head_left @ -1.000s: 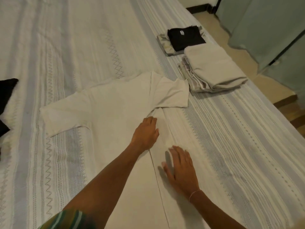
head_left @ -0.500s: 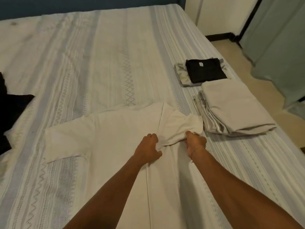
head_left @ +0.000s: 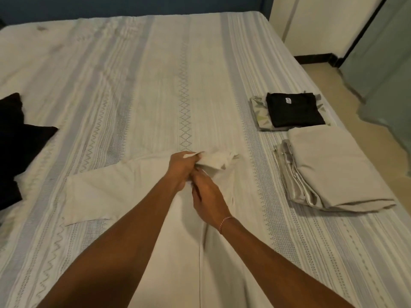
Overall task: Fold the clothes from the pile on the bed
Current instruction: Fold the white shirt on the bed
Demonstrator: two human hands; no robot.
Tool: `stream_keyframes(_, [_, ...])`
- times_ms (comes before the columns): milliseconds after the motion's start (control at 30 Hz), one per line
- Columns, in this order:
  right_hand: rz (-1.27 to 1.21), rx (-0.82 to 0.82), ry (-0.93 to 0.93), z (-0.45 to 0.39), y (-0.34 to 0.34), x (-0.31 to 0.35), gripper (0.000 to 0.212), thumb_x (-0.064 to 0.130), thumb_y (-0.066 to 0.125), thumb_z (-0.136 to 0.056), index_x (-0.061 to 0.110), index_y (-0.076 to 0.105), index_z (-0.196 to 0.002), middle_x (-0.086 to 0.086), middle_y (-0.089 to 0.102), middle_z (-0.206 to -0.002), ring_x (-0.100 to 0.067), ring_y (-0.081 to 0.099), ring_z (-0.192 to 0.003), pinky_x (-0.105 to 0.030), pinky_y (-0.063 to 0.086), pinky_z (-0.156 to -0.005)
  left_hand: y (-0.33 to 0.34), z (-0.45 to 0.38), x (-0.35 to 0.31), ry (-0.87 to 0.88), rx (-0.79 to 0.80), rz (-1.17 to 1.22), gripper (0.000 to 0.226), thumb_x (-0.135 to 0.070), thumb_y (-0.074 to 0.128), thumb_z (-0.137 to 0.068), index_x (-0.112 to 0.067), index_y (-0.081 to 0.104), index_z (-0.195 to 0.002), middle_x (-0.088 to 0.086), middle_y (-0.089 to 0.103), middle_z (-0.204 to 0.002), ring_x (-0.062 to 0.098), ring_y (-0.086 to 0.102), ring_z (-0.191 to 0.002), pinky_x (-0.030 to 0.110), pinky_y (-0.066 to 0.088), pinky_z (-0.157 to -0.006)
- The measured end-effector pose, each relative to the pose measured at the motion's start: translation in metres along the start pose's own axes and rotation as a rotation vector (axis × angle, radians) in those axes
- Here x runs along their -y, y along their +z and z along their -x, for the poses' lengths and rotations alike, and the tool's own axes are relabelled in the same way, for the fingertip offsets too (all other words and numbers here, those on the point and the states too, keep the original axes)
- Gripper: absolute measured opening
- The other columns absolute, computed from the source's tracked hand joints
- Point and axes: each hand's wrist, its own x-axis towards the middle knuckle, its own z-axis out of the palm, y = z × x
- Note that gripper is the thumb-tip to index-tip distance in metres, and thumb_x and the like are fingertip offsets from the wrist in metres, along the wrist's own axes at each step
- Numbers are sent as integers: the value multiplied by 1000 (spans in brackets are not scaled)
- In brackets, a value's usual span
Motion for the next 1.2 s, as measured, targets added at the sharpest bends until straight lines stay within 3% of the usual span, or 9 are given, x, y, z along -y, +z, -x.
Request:
stream_keyframes(100, [74,22,71,11,4,-17,47,30,29,-106,15,51,-144,-3,44,-154,-13,33,-147,-25,24,-121,-31,-21,11,-41,-147,72,17,-36,66,-96,-19,67,-101,8,69,-107,28,65,-95,42,58,-80])
stream_keyframes(167, [118,11,187,12,5,-31,44,21,35,-105,12,48,-146,-6,36,-159,-17,27,-150,-31,25,-123,-47,-25,20,-70,-192,156,22,-42,62,-98,-23,64,-109,5,68,-112,28,64,-103,49,55,-93])
stream_keyframes(300, [315,50,299,-1,5,-52,53,7,44,-103,6,32,-154,-14,18,-166,-26,12,-155,-45,19,-125,-76,-27,43,-64,-219,302,29,-42,57,-101,-20,63,-119,6,69,-116,28,67,-105,52,56,-91])
stream_keyframes(533, [530,223,306,-27,12,-70,61,40,26,-107,13,13,-161,-12,0,-169,-26,-6,-156,-44,-6,-126,-107,-26,65,-57,-168,580,32,-44,53,-101,-25,62,-126,0,70,-122,22,67,-109,47,58,-81])
stream_keyframes(633, [630,278,300,-31,14,-80,78,64,9,-99,18,2,-162,-8,-11,-168,-23,-16,-154,-46,-11,-124,-115,-27,74,-83,-132,611,38,-46,53,-101,-27,60,-133,0,69,-127,27,65,-117,57,56,-86])
stream_keyframes(833, [729,305,215,-36,8,-93,84,76,10,-95,28,-5,-161,-4,-15,-168,-21,-22,-153,-47,-16,-123,-126,-25,88,-91,-86,690,44,-44,52,-101,-26,54,-140,5,67,-130,30,65,-117,58,58,-68])
stream_keyframes(1067, [733,36,96,-23,25,-51,65,52,23,-106,10,32,-155,-19,23,-164,-34,18,-153,-55,15,-123,-131,-32,92,-114,-146,574,33,-36,47,-106,-25,58,-135,4,67,-129,29,65,-117,58,56,-86])
stream_keyframes(1133, [676,-70,-1,0,36,-28,48,47,46,-101,11,58,-130,-13,57,-137,-31,53,-126,-43,44,-102,-133,-36,95,-108,-167,546,31,-30,46,-107,-22,59,-134,6,66,-131,27,64,-117,54,53,-95])
stream_keyframes(1200, [680,-124,49,31,45,-14,34,49,59,-92,15,63,-95,-3,62,-94,-22,57,-81,-35,48,-65,-136,-40,96,-116,-166,518,32,-26,46,-107,-19,58,-136,6,66,-131,26,64,-117,54,50,-101])
